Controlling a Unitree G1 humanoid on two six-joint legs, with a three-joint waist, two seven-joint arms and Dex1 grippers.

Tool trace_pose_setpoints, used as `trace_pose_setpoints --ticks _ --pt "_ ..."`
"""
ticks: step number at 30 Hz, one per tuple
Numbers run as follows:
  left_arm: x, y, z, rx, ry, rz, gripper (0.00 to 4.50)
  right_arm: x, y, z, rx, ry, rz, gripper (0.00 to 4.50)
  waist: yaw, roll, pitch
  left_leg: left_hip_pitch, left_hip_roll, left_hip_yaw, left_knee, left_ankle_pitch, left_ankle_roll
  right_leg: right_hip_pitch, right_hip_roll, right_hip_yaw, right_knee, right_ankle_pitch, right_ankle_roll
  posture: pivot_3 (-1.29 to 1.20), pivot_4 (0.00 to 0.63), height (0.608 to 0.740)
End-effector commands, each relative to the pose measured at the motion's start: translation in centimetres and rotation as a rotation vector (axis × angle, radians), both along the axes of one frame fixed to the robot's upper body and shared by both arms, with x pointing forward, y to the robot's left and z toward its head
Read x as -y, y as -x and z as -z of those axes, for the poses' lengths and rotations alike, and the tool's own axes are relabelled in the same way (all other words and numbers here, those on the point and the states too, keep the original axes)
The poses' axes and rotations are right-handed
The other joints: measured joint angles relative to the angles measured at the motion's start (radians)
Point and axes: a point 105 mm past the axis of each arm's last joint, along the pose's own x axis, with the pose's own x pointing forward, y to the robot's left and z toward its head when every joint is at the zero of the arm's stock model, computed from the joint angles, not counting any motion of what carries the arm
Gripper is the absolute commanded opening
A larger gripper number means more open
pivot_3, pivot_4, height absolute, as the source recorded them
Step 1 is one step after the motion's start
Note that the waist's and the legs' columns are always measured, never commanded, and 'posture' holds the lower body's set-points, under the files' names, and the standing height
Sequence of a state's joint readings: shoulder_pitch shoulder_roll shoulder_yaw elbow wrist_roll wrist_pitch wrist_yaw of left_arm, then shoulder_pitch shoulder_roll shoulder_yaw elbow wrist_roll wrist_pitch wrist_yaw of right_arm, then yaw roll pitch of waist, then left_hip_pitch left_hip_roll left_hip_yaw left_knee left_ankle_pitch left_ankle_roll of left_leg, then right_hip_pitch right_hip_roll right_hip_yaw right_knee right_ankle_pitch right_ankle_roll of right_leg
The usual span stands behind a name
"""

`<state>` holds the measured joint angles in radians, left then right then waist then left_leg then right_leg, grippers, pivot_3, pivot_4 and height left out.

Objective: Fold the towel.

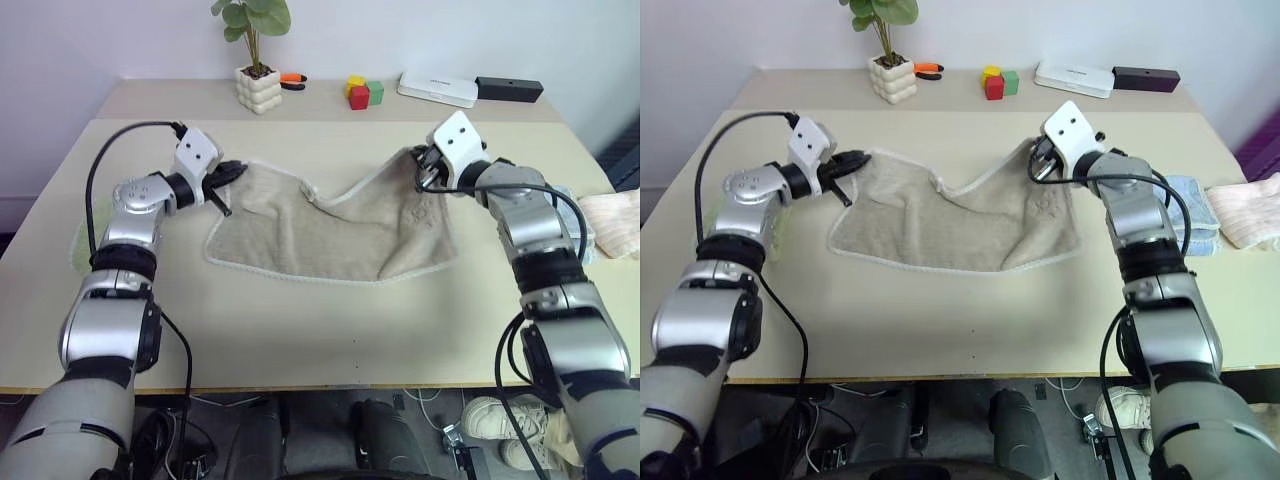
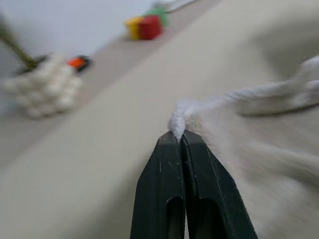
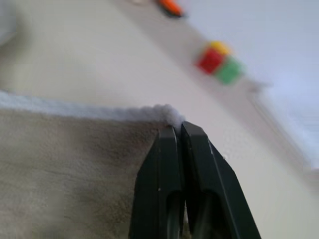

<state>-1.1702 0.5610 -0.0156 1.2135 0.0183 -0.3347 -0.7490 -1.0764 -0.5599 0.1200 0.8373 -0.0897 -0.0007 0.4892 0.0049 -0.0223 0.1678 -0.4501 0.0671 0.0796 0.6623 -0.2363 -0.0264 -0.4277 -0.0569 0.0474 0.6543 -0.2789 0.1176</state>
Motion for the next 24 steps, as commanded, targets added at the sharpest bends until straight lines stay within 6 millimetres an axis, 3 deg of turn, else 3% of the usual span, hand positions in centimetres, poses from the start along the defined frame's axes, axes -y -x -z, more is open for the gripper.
trace_pose_setpoints --ticks 1,5,8,10,13,17,20,22,24 --pt "-1.9 -0.4 -6.5 0.189 -0.029 -0.135 0.00 0.6 -0.5 -6.4 0.229 -0.012 0.052 0.07 -0.007 0.001 0.001 0.000 0.000 0.000 -0.001 0.000 0.000 0.000 0.000 0.000 -0.001 0.000 0.000 0.00 0.150 0.735" --pt "-4.0 0.9 -13.0 0.347 0.030 -0.197 0.00 1.6 0.7 -11.8 0.397 -0.131 0.035 0.07 -0.024 0.002 0.001 -0.001 0.000 0.001 -0.004 0.001 -0.002 -0.001 0.000 0.000 -0.003 0.000 0.000 0.00 0.150 0.735" --pt "-4.4 2.0 -14.5 0.392 0.035 -0.136 0.00 1.9 1.7 -12.3 0.427 -0.166 -0.047 0.07 -0.025 0.002 0.001 0.002 0.000 0.002 -0.009 0.003 -0.005 -0.001 0.000 0.000 -0.005 0.000 0.000 0.00 0.150 0.735" --pt "-3.9 2.7 -13.4 0.346 0.032 -0.015 0.00 1.3 2.7 -11.5 0.408 -0.180 -0.161 0.07 -0.025 0.002 0.001 0.007 0.000 0.004 -0.012 0.004 -0.007 0.001 -0.001 0.000 -0.005 0.000 0.000 0.00 0.150 0.735" --pt "-3.4 3.9 -10.2 0.258 -0.007 0.172 0.00 0.0 4.8 -7.7 0.291 -0.133 -0.339 0.07 -0.024 0.003 0.001 0.008 0.000 0.004 -0.013 0.006 -0.010 0.002 -0.001 0.000 -0.004 0.000 0.000 0.00 0.150 0.735" --pt "-4.6 5.2 -5.6 0.135 -0.054 0.262 0.00 -1.1 8.7 -0.1 -0.015 -0.116 -0.482 0.07 -0.021 0.003 0.001 0.006 0.001 0.003 -0.010 0.006 -0.011 0.002 -0.001 0.000 -0.003 0.000 0.000 0.00 0.150 0.735" --pt "-5.9 6.7 -1.7 0.009 -0.113 0.320 0.00 -0.3 11.2 5.0 -0.214 -0.074 -0.465 0.07 -0.022 0.003 0.001 0.006 0.001 0.003 -0.010 0.006 -0.011 0.002 -0.001 0.000 -0.003 0.000 0.000 0.00 0.150 0.735" --pt "-7.0 8.0 0.7 -0.062 -0.180 0.346 0.00 0.8 12.6 6.6 -0.282 -0.030 -0.441 0.07 -0.023 0.003 0.001 0.007 0.001 0.003 -0.009 0.006 -0.010 0.002 -0.001 0.000 -0.002 0.000 0.000 0.00 0.150 0.735" --pt "-7.8 8.8 1.8 -0.101 -0.209 0.349 0.00 1.7 13.3 6.4 -0.305 -0.030 -0.421 0.07 -0.023 0.003 0.001 0.008 0.001 0.003 -0.009 0.004 -0.006 0.002 -0.001 0.000 -0.001 0.000 0.000 0.00 0.150 0.735"
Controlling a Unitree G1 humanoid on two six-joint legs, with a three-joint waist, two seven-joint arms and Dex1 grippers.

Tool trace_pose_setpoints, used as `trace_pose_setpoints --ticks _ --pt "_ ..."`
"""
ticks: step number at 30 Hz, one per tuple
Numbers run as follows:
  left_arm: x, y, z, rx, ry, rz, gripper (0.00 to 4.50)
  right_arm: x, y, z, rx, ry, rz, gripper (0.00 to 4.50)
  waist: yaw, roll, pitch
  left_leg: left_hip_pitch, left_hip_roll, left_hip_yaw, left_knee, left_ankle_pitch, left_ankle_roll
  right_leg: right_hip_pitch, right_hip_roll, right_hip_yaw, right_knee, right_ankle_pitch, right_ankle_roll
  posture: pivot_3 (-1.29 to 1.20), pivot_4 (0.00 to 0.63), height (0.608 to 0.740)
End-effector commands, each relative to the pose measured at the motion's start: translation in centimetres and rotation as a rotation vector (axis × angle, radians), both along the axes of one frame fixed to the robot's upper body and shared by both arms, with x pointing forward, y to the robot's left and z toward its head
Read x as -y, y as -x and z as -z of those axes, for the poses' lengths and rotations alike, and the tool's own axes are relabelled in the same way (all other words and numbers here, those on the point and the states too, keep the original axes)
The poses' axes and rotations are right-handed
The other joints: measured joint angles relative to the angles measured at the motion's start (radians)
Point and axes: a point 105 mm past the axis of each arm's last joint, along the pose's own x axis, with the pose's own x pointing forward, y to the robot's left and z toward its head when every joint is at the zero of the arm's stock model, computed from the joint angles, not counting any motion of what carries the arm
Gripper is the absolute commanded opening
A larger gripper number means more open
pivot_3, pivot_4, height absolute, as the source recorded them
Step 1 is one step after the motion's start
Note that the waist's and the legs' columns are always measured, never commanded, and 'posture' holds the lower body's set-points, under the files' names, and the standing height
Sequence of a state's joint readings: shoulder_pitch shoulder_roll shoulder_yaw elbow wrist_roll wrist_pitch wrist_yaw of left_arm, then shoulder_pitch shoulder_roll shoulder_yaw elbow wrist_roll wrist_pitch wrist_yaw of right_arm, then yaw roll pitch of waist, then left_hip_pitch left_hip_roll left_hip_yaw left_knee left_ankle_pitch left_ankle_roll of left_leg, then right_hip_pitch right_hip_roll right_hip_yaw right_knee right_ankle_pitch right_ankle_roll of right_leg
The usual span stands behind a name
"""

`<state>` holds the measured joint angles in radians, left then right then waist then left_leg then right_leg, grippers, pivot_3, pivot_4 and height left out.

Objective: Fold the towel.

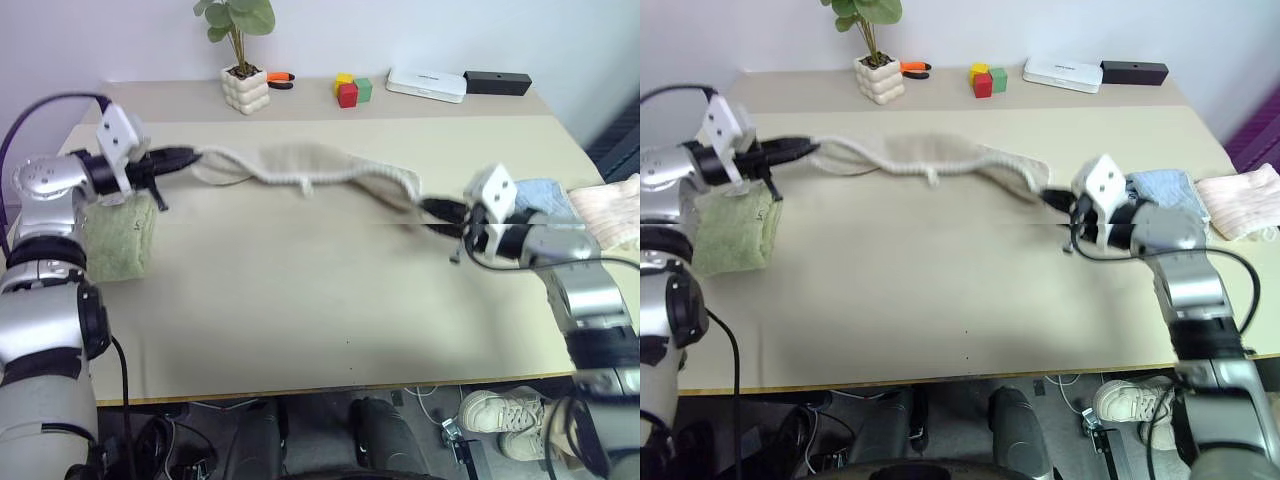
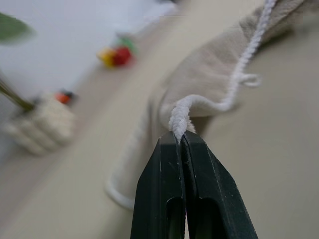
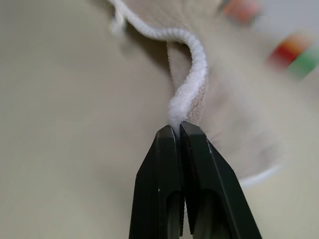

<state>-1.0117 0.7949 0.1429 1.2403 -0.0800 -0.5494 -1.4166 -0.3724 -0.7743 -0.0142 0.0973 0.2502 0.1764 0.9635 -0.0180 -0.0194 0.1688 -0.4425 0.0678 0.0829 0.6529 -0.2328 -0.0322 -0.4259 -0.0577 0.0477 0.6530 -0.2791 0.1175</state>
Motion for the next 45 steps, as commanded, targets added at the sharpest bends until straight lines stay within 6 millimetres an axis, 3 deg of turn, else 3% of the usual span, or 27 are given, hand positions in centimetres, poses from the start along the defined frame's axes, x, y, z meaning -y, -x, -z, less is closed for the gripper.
trace_pose_setpoints --ticks 1,8,11,16,19,23,30,40,45 --pt "-1.3 1.5 -0.5 0.025 -0.063 0.031 0.00 0.9 1.0 -3.2 0.063 0.017 0.000 0.07 0.001 0.000 0.000 0.000 0.000 0.000 0.001 0.000 0.001 0.000 0.000 0.000 0.001 0.000 0.000 0.00 0.150 0.735" --pt "-2.1 3.9 1.7 -0.070 -0.122 0.118 0.00 2.5 3.8 -2.5 -0.037 0.127 -0.051 0.07 0.020 -0.001 -0.001 0.000 0.000 -0.001 0.009 -0.003 0.005 0.003 0.000 -0.001 0.004 0.000 0.000 0.00 0.150 0.735" --pt "-3.3 5.4 2.6 -0.127 -0.135 0.106 0.00 2.8 5.2 -2.8 -0.062 0.144 -0.093 0.07 0.020 -0.001 0.000 0.000 0.001 -0.001 0.009 -0.003 0.005 0.002 0.000 0.000 0.004 0.000 0.000 0.00 0.150 0.735" --pt "-4.2 8.7 4.4 -0.211 -0.159 0.146 0.00 3.4 8.1 -1.4 -0.109 0.235 -0.174 0.07 0.023 -0.001 -0.001 0.000 0.001 -0.001 0.010 -0.004 0.006 0.002 0.000 0.000 0.006 0.000 0.000 0.00 0.150 0.735" --pt "-4.0 10.7 5.1 -0.274 -0.126 0.185 0.00 4.3 8.9 -1.1 -0.145 0.247 -0.181 0.07 0.025 -0.001 -0.001 0.000 0.001 0.000 0.011 -0.004 0.006 0.003 -0.001 0.000 0.006 0.000 -0.001 0.00 0.150 0.735" --pt "-3.0 11.4 5.2 -0.271 -0.093 0.232 0.00 4.8 8.5 -1.2 -0.135 0.260 -0.166 0.07 0.032 -0.001 -0.001 0.001 0.001 -0.001 0.012 -0.004 0.006 0.003 -0.002 -0.001 0.007 -0.001 -0.003 0.00 0.150 0.735" --pt "-2.6 9.4 4.6 -0.230 -0.055 0.206 0.00 4.1 6.0 -1.6 -0.061 0.252 -0.155 0.07 0.031 -0.001 -0.001 0.000 0.000 -0.001 0.012 -0.004 0.006 0.002 -0.001 0.000 0.008 -0.001 -0.001 0.00 0.150 0.735" --pt "-2.0 3.7 2.1 -0.141 -0.020 0.076 0.00 4.1 0.9 -1.9 0.095 0.292 -0.086 0.07 0.030 -0.001 -0.001 0.000 0.000 0.000 0.013 -0.004 0.006 0.002 -0.001 0.000 0.008 0.000 -0.001 0.00 0.150 0.735" --pt "-1.5 1.7 2.4 -0.100 -0.065 -0.004 0.00 4.2 -1.4 -1.9 0.117 0.296 -0.031 0.07 0.027 0.000 -0.001 0.000 0.000 0.000 0.013 -0.004 0.006 0.002 0.000 0.000 0.008 0.000 0.000 0.00 0.150 0.735"
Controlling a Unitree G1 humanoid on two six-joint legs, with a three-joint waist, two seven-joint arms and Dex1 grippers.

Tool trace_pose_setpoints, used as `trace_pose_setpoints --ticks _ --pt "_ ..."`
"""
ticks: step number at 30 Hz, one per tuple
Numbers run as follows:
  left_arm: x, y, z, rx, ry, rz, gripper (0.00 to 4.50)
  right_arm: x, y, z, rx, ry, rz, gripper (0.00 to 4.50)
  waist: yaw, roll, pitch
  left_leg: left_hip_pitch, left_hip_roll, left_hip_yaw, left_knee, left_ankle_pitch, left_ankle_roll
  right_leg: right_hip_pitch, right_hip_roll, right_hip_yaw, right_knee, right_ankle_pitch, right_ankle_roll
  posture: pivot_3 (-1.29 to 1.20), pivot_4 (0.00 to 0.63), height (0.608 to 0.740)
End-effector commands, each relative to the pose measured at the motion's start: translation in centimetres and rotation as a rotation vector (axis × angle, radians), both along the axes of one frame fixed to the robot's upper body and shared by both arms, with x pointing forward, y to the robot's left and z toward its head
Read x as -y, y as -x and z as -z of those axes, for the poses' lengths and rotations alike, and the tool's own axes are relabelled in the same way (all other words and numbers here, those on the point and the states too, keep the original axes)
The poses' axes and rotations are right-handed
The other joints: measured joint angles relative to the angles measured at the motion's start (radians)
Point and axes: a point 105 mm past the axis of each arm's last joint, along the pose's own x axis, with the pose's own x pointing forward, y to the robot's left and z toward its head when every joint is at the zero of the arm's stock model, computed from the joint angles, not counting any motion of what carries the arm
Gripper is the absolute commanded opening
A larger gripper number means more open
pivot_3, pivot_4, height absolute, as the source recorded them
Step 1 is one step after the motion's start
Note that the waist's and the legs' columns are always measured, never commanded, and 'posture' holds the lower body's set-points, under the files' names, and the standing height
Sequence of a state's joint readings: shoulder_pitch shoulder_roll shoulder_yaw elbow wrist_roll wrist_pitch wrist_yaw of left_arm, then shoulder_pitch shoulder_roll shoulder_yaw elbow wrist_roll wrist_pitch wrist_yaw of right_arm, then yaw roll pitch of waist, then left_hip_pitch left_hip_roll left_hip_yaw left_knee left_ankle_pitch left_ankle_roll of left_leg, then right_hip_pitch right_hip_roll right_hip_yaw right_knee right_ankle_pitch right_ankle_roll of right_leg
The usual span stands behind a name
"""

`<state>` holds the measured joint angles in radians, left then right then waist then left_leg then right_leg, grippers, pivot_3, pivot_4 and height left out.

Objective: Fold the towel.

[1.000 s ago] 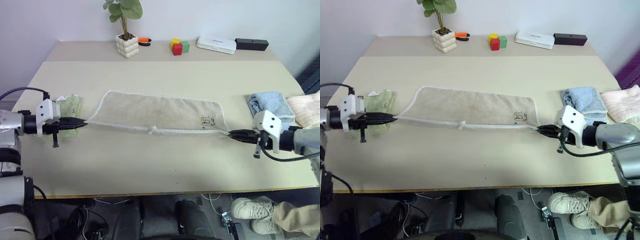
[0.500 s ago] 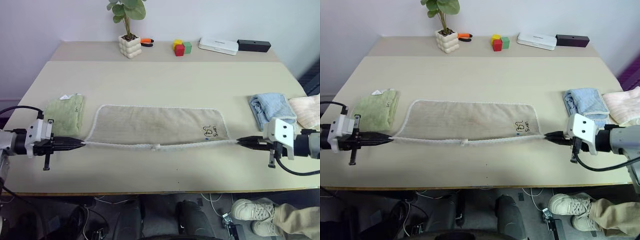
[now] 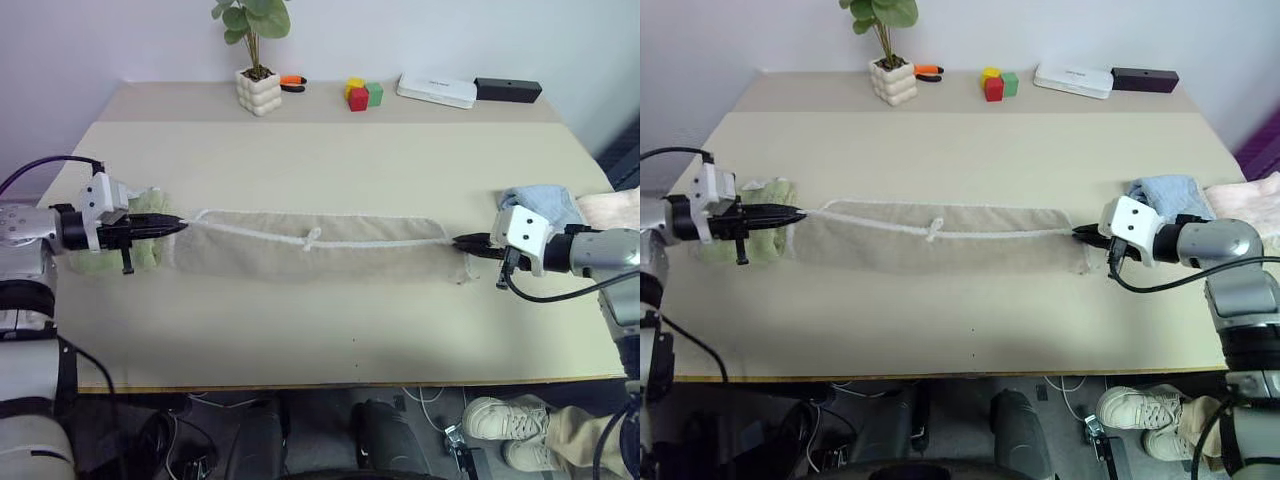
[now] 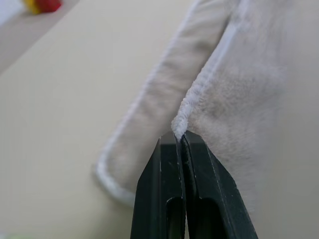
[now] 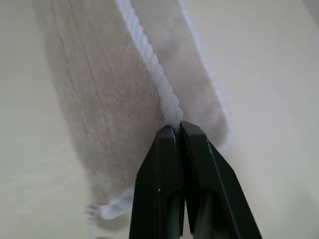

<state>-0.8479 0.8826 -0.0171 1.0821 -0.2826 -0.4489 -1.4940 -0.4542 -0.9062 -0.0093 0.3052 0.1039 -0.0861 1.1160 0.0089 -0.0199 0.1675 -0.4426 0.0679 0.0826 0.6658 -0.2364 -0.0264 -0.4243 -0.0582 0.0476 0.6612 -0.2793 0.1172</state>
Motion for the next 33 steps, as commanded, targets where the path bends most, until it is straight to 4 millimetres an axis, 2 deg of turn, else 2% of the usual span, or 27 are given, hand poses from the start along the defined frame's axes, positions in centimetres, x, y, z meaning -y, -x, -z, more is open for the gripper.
trace_pose_setpoints --ticks 1,9,14,26,33 --pt "0.0 -1.1 0.0 0.047 -0.042 -0.056 0.00 -0.1 -1.5 -1.0 0.071 0.006 0.022 0.07 -0.001 0.000 0.000 0.000 0.000 0.000 0.000 0.000 0.000 0.000 0.000 0.000 0.000 0.000 0.000 0.00 0.150 0.735" --pt "0.9 -2.9 0.1 0.056 -0.036 -0.122 0.00 0.1 -4.0 -1.9 0.159 0.002 0.086 0.07 0.001 0.000 0.000 0.000 0.000 0.000 0.000 0.000 0.000 0.000 0.000 0.000 0.000 0.000 0.000 0.00 0.150 0.735" --pt "0.8 -3.9 -0.6 0.073 -0.028 -0.190 0.00 -0.1 -4.4 -1.7 0.171 -0.004 0.087 0.07 0.000 0.000 0.000 0.000 0.000 0.000 0.000 0.000 0.000 0.000 0.000 0.000 0.000 0.000 0.000 0.00 0.150 0.735" --pt "1.2 -4.9 -0.2 0.084 -0.038 -0.243 0.00 0.8 -5.4 -1.3 0.176 0.022 0.151 0.07 -0.003 0.000 0.000 0.000 0.000 0.000 0.000 0.000 0.000 0.000 0.000 0.000 0.000 0.000 0.000 0.00 0.150 0.735" --pt "1.0 -5.5 -0.1 0.091 -0.026 -0.305 0.00 -0.1 -6.1 -1.2 0.193 0.002 0.148 0.07 -0.006 0.000 0.000 0.000 0.000 0.000 0.000 0.000 0.000 0.000 0.000 0.000 0.000 0.000 0.000 0.00 0.150 0.735"
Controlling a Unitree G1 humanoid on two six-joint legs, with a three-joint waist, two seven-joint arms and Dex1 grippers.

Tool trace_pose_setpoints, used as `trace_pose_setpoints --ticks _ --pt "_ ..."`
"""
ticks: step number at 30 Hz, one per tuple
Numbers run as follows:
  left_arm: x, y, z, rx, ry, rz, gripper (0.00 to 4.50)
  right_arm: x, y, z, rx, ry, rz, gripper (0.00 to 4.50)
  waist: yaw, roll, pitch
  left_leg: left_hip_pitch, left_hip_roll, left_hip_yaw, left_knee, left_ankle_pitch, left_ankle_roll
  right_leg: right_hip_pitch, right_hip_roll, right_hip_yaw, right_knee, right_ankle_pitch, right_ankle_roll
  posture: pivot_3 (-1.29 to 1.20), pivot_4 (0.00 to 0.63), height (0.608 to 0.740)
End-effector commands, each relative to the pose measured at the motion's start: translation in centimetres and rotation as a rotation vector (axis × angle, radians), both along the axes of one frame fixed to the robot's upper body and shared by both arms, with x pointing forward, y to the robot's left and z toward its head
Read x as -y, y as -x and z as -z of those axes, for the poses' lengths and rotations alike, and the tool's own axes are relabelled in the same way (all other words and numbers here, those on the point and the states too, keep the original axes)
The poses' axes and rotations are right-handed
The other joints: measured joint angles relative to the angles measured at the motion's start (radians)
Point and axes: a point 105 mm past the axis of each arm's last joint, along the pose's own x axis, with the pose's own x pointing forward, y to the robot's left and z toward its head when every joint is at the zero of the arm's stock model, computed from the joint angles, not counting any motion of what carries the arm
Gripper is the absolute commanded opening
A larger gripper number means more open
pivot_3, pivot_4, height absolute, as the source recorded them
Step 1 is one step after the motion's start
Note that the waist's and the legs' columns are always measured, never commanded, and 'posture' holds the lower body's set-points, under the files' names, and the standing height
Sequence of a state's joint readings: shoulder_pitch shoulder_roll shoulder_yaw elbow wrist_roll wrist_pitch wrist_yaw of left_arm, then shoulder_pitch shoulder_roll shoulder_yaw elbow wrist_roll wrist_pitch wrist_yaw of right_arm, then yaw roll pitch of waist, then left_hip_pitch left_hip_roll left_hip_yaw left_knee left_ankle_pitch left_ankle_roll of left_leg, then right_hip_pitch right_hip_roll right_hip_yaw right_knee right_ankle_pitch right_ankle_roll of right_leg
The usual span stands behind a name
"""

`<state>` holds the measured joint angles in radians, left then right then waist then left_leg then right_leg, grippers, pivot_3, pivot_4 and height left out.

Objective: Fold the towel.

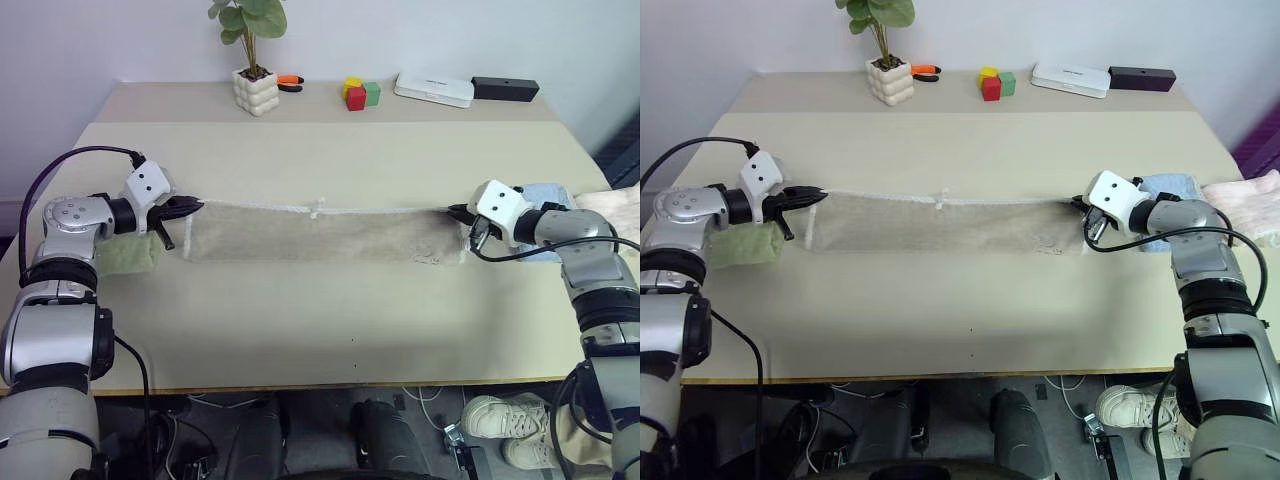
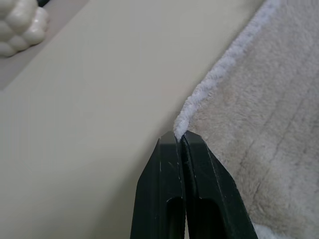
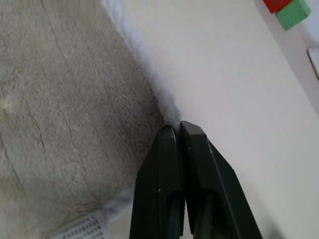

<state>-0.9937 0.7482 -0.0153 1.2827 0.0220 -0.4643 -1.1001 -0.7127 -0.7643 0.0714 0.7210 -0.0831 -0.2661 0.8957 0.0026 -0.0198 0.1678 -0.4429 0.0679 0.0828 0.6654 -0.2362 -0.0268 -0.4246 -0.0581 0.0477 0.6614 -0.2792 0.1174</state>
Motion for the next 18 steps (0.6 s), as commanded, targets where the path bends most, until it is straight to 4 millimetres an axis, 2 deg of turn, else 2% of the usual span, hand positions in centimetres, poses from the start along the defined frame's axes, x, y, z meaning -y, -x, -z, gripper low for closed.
trace_pose_setpoints --ticks 1,10,16,18 --pt "-0.4 -0.6 -1.8 0.061 0.021 -0.043 0.00 -0.2 -0.5 -1.8 0.062 0.008 -0.004 0.07 0.001 0.000 0.000 0.000 0.000 0.000 0.000 0.000 0.000 0.000 0.000 0.000 0.000 0.000 0.000 0.00 0.150 0.735" --pt "0.1 -1.0 -0.7 0.059 0.005 -0.063 0.00 -0.6 -1.3 -0.7 0.051 0.015 0.022 0.07 0.000 0.000 0.000 0.000 0.000 0.000 0.000 0.000 0.000 0.000 0.000 0.000 0.000 0.000 0.000 0.00 0.150 0.735" --pt "0.3 -0.8 0.2 -0.002 0.048 -0.060 0.00 -1.0 -1.4 0.3 0.024 0.024 0.024 0.07 0.000 0.000 0.000 0.000 0.000 0.000 0.000 0.000 0.000 0.000 0.000 0.000 0.000 0.000 0.000 0.00 0.150 0.735" --pt "0.4 -0.7 0.3 -0.030 0.095 -0.061 0.59 -1.0 -1.5 0.5 0.018 0.007 0.032 0.61 -0.001 0.000 0.000 0.000 0.000 0.000 0.000 0.000 0.000 0.000 0.000 0.000 0.000 0.000 0.000 0.00 0.150 0.735"
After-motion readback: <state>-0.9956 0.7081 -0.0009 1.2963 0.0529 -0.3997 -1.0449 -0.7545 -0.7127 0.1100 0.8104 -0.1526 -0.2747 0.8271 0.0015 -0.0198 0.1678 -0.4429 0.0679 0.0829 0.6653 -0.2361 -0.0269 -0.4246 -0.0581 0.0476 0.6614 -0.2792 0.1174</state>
